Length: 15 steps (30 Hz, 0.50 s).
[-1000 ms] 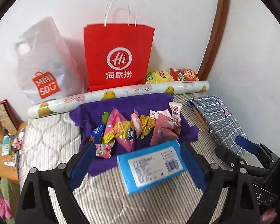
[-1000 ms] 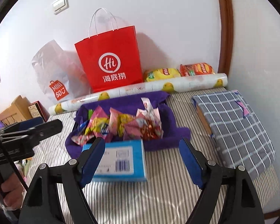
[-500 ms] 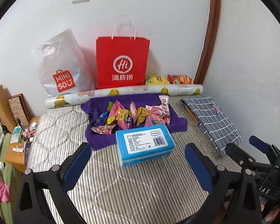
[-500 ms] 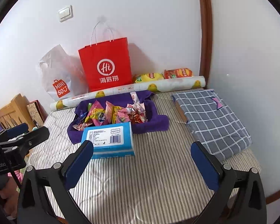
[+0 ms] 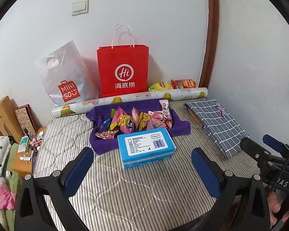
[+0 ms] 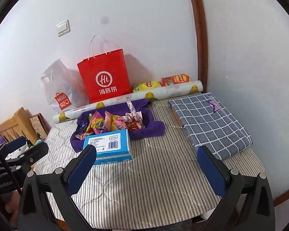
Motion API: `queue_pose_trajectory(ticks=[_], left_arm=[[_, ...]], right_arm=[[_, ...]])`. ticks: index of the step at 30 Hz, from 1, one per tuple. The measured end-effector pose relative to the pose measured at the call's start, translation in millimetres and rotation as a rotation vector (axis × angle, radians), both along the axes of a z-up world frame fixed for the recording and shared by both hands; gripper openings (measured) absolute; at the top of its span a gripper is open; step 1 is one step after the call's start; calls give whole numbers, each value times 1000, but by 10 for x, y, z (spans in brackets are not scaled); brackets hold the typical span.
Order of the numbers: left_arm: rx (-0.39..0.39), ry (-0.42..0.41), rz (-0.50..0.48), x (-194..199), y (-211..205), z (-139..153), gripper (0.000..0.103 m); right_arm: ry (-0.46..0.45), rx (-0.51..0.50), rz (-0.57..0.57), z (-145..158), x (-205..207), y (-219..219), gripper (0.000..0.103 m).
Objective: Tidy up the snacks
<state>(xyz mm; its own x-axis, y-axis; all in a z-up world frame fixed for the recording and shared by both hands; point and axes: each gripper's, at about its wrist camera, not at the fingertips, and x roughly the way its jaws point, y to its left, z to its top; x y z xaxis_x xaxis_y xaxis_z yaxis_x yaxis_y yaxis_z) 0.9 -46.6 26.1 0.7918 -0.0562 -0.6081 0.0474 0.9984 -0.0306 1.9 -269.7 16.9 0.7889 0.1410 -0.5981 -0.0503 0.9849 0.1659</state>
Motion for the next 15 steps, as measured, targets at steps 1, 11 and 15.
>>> queue_pose_trajectory(ticks=[1,11,15], left_arm=[[-3,0,-3,-6,-7,0,102],[-13,-3,-20,-48,-40,8,102],[-10,-1,-23,-53,-52,-2,102]], right_arm=[[0,-3,0,-7,2,1,102],[-3,-30,2,-6,-27,38,103],[-3,-29,1,-2,-33,35,103]])
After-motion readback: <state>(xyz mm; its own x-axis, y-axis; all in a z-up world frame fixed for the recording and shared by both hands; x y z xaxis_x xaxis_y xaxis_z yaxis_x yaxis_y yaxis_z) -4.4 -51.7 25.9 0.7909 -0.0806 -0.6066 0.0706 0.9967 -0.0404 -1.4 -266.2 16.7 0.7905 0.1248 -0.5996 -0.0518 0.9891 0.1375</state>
